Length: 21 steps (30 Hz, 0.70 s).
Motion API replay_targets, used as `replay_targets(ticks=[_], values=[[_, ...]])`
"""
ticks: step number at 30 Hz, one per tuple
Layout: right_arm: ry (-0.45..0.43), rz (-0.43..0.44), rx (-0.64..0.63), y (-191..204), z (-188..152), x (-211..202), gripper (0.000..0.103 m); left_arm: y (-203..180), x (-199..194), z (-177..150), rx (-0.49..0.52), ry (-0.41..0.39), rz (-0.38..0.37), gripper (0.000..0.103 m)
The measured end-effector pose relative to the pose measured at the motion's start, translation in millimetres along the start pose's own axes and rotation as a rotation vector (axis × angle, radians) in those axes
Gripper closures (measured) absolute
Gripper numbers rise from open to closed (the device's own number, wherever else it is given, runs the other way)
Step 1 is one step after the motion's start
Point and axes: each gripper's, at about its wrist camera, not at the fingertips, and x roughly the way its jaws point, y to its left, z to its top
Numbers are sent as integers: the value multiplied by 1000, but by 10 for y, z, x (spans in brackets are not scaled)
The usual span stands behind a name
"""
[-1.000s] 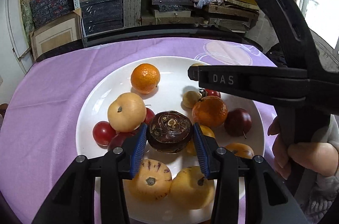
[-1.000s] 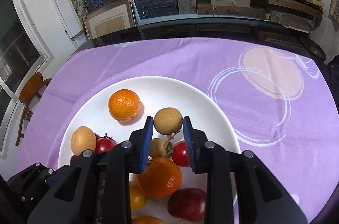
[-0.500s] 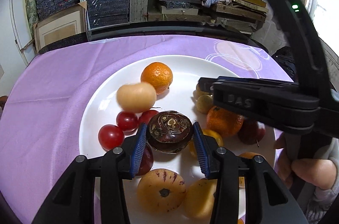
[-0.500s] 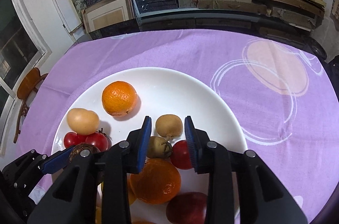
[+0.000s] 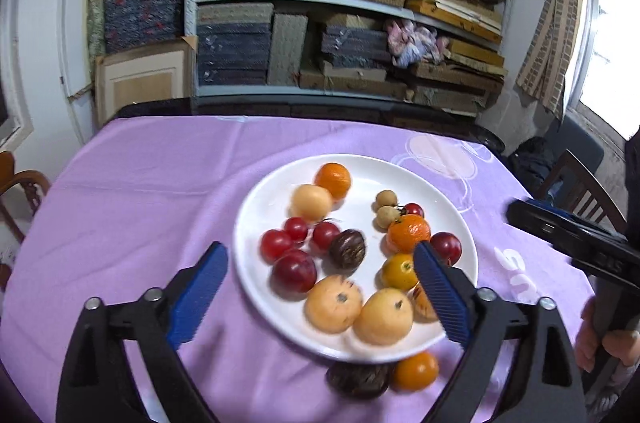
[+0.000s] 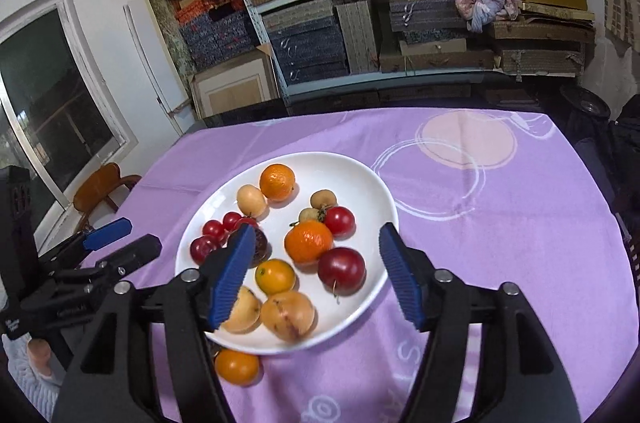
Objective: Organize fruits
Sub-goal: 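Withdraw both grippers toward the last dark brown fruit and orange tomato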
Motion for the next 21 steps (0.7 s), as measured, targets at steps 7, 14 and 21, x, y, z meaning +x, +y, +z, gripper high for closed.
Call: replay_targets(ticks=[7,14,21], values=[[-139,4,112,-207,-826,-545,4,44,-160,-569,5,62,60,3],[-108,-48,119,-321,-928,-522,4,-145,-17,-978,152,99,148,3],[-106,-52,118,-346,-936,-512,4,-336,142,-1001,246,98,159,3]])
